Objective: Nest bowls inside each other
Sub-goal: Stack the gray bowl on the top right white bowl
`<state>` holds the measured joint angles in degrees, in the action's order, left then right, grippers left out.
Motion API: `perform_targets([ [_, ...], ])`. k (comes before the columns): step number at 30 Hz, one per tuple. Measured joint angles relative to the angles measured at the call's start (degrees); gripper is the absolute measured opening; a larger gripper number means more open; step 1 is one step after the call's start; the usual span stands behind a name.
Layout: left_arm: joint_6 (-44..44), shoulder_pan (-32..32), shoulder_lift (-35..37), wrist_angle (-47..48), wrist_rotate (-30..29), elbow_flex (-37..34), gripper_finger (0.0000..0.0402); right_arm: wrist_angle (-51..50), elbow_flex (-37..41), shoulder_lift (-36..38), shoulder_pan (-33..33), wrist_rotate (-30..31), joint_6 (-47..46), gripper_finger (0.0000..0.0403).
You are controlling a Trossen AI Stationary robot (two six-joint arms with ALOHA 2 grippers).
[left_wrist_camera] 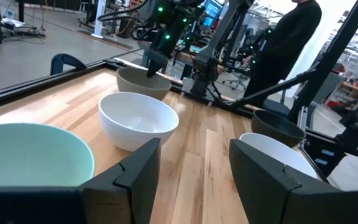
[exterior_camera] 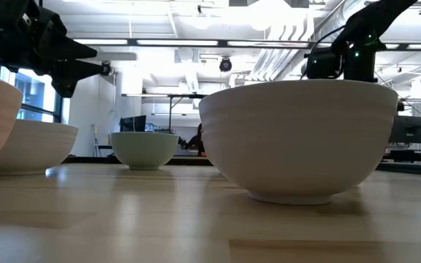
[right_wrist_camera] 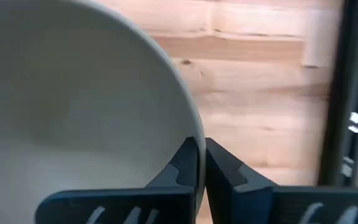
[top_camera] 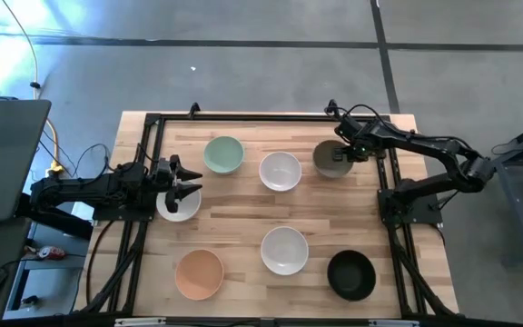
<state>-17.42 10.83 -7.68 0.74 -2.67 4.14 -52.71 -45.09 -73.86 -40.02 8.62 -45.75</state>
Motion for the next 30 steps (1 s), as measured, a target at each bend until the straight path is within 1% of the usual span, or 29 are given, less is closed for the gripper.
perform_targets([
  [6,1.15,0.0,0.0,-0.01,-1.17,0.0,0.0181,-4.82,-5.07,0.3,1.08,0.34,1.26,0.0002],
  [15,1.54,0.0,0.0,-0.03,-1.23,0.0,0.0181,-5.6,-12.95,0.35,2.87,-0.52,1.83,0.0001],
  [20,1.54,0.0,0.0,-0.03,-1.23,0.0,0.0181,-5.56,-16.48,0.12,4.67,-1.06,0.11,0.0001],
  [24,1.56,0.01,0.0,-0.03,-1.21,0.0,0.0181,-5.38,-18.92,-1.7,6.74,-1.61,-1.31,0.0001],
  [30,1.57,0.02,0.0,-0.03,-1.0,0.0,0.0181,-5.03,-22.37,-7.6,10.64,-2.78,-2.28,0.0],
])
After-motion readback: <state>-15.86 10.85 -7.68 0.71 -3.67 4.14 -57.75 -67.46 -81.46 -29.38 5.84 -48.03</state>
